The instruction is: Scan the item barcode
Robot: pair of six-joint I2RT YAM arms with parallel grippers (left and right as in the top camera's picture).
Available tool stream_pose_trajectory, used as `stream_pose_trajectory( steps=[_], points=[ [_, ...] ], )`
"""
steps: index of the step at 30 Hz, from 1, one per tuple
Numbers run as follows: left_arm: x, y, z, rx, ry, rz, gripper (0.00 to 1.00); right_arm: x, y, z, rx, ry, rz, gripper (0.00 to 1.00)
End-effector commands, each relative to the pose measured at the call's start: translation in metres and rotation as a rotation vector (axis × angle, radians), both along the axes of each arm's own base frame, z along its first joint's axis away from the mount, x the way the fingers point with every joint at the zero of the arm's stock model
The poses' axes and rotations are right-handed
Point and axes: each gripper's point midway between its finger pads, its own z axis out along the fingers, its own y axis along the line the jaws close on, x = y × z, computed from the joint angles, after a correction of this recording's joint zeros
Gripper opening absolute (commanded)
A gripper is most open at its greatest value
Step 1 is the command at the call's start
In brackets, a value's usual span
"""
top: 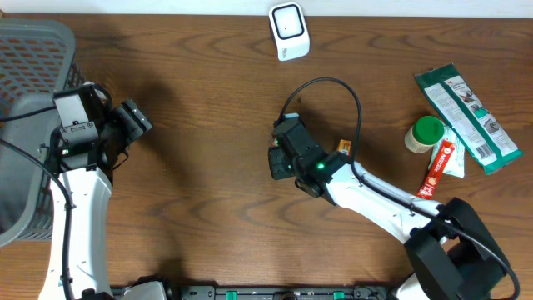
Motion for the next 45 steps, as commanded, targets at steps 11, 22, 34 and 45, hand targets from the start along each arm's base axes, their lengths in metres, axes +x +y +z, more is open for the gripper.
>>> stream_pose_trajectory(
  steps=[11,22,34,45],
  points=[
    [-0.001,0.002,-0.003,0.006,0.011,0.003,0.85,0.023,-0.019,0.007,-0.161,-0.138,0.065,0.76],
    [-0.001,0.002,-0.003,0.006,0.011,0.004,0.85,0.048,-0.036,0.025,0.129,0.035,-0.070,0.45],
    [-0.001,0.002,-0.003,0.006,0.011,0.004,0.85,0.033,-0.052,0.005,0.173,0.181,-0.171,0.34],
    [-0.001,0.002,-0.003,0.006,0.011,0.003,0.85,0.020,-0.037,-0.044,0.128,0.282,-0.176,0.21]
  ],
)
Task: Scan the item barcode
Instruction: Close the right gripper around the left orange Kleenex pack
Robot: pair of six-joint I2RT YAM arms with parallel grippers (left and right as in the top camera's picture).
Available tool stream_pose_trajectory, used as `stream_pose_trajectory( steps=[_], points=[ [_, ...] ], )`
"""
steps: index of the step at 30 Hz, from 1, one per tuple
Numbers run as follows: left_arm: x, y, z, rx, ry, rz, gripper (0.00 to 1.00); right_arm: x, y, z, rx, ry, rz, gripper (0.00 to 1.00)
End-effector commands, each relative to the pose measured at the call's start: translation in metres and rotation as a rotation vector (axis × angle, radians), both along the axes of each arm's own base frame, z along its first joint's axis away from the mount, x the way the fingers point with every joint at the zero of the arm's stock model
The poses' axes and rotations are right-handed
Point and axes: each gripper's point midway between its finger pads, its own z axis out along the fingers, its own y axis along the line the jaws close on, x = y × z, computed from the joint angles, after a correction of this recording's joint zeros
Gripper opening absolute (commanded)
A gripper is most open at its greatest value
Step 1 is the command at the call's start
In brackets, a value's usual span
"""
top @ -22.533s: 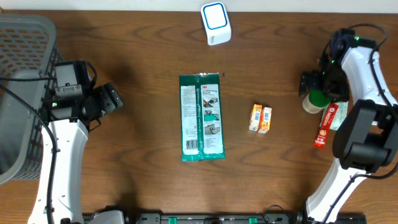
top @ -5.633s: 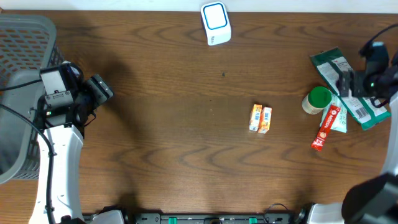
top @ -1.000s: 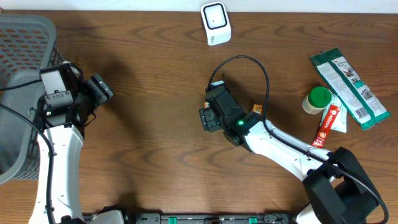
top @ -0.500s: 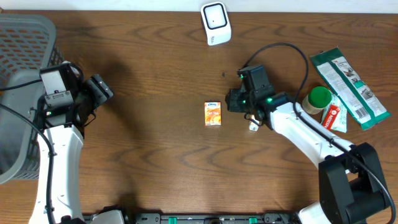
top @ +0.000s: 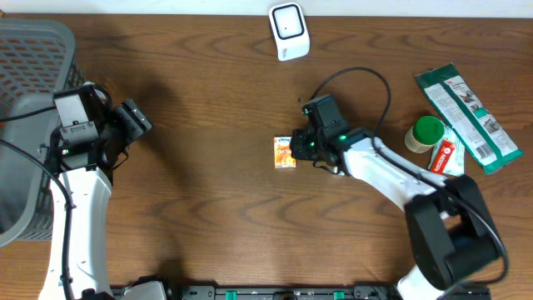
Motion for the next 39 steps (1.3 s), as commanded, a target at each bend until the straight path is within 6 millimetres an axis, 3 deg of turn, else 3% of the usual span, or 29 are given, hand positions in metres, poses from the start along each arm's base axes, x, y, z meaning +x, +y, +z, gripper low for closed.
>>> stream_pose_trajectory(
  steps=[1,6,15,24,28,31,33,39],
  points=[
    [-0.001,0.002,-0.003,0.006,0.011,0.003,0.85,-0.010,0.001,-0.022,-0.013,0.063,-0.025,0.20],
    [-0.001,0.002,-0.003,0.006,0.011,0.003,0.85,-0.016,0.003,-0.033,-0.021,0.098,-0.025,0.20],
    [-0.001,0.002,-0.003,0.006,0.011,0.003,0.85,-0.023,0.012,-0.033,-0.024,0.100,0.003,0.23],
    [-0.001,0.002,-0.003,0.006,0.011,0.004,0.85,-0.023,-0.002,-0.039,-0.095,0.098,-0.026,0.30],
    [-0.001,0.002,-0.003,0.006,0.011,0.004,0.85,-0.024,-0.003,-0.042,-0.110,0.092,-0.029,0.27],
    [-0.001,0.002,-0.003,0.006,0.011,0.003,0.85,-0.027,0.000,-0.044,-0.113,0.099,-0.020,0.14],
    [-0.001,0.002,-0.003,0.006,0.011,0.004,0.85,-0.029,0.003,-0.044,-0.113,0.100,-0.011,0.13],
    [-0.001,0.002,-0.003,0.006,0.011,0.004,0.85,-0.033,0.009,-0.044,-0.114,0.098,0.011,0.23]
  ],
)
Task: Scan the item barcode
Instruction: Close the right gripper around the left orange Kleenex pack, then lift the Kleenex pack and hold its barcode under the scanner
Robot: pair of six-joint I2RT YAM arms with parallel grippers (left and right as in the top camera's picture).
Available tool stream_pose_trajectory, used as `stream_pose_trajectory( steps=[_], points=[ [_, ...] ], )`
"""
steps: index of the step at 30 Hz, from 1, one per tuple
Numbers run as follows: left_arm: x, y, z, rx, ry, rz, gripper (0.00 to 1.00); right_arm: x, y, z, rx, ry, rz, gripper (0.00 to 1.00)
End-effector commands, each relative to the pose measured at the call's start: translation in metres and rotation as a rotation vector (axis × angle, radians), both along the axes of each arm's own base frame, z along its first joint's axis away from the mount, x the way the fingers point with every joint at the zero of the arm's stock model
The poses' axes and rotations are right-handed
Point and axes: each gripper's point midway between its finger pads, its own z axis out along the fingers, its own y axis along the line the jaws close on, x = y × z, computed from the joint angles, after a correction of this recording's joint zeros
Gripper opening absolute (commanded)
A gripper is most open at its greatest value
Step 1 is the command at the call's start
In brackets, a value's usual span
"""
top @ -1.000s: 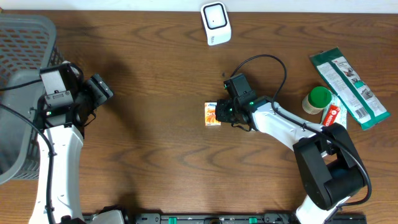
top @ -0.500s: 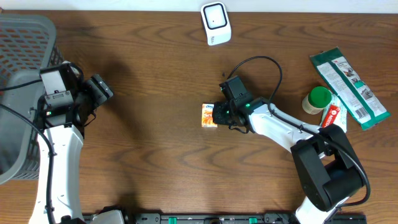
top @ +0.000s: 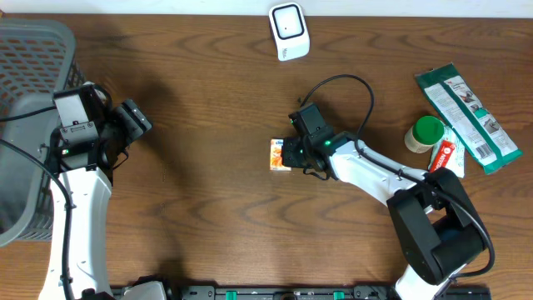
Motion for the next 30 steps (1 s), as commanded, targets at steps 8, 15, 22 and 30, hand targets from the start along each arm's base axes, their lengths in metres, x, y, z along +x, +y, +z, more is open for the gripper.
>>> stream_pose_trajectory(
  steps=[8,15,22,30],
  points=[
    [-0.001,0.002,-0.003,0.006,0.011,0.004,0.85,-0.022,-0.005,-0.029,-0.069,0.074,0.023,0.12],
    [-0.001,0.002,-0.003,0.006,0.011,0.003,0.85,-0.029,-0.011,-0.050,-0.089,0.131,-0.033,0.21],
    [-0.001,0.002,-0.003,0.006,0.011,0.004,0.85,-0.021,-0.010,-0.034,-0.066,0.093,0.000,0.01],
    [-0.001,0.002,-0.003,0.006,0.011,0.003,0.85,0.015,-0.025,0.084,-0.037,-0.186,0.105,0.01]
  ],
)
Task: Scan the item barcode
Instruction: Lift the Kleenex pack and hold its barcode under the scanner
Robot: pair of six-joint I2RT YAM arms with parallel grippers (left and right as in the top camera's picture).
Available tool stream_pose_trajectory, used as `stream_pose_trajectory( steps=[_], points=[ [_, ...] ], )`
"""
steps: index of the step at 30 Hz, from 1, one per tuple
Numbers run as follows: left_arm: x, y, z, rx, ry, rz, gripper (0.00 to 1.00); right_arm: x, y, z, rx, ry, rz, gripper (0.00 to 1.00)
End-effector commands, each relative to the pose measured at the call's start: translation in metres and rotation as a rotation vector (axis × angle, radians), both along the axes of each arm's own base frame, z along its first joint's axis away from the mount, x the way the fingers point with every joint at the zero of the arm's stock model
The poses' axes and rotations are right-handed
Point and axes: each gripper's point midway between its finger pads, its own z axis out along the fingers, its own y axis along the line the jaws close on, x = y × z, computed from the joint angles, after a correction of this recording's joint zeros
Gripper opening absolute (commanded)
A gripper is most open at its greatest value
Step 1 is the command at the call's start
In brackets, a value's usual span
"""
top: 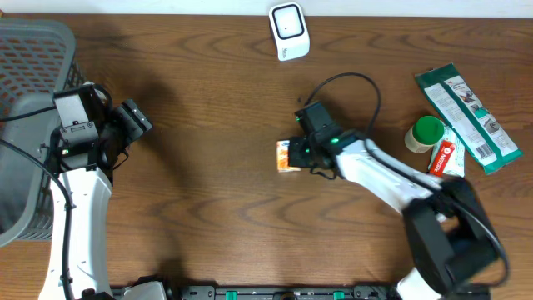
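A small orange box (283, 156) lies on the brown table just left of centre, a little tilted. My right gripper (294, 153) reaches in from the box's right side and its fingers are closed on the box's right edge. The arm behind it is blurred. A white barcode scanner (288, 31) stands at the table's far edge, straight beyond the box. My left gripper (138, 119) hangs over the left part of the table beside the basket with nothing in it. Its jaws are too small here to judge.
A grey mesh basket (33, 50) fills the far left. At the right lie a green flat packet (466, 117), a green-capped jar (427, 133) and a red-and-white tube (441, 162). A black cable (366, 87) loops over the right arm.
The right gripper and the orange box have both shifted a little to the right, and the box is slightly more tilted. The left arm has not moved.
At first my right gripper stood over the spot left of centre, hiding the box. Then it was drawn back to the right with the box lying bare beside it. It then met the box's right edge, and now box and gripper sit slightly further right together.
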Motion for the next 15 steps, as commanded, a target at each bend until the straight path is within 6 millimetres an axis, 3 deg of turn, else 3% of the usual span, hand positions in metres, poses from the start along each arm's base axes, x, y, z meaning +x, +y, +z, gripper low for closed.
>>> stream_pose_trajectory(
  steps=[1,8,15],
  points=[
    [-0.001,0.002,-0.003,0.006,0.011,0.004,0.85,0.019,-0.011,0.077,-0.028,-0.198,0.083,0.01],
    [-0.001,0.002,-0.003,0.006,0.011,0.004,0.85,0.018,-0.057,0.186,-0.289,-0.248,0.049,0.01],
    [-0.001,0.002,-0.003,0.006,0.011,0.004,0.85,0.029,-0.080,0.282,-0.399,-0.343,-0.024,0.01]
  ],
)
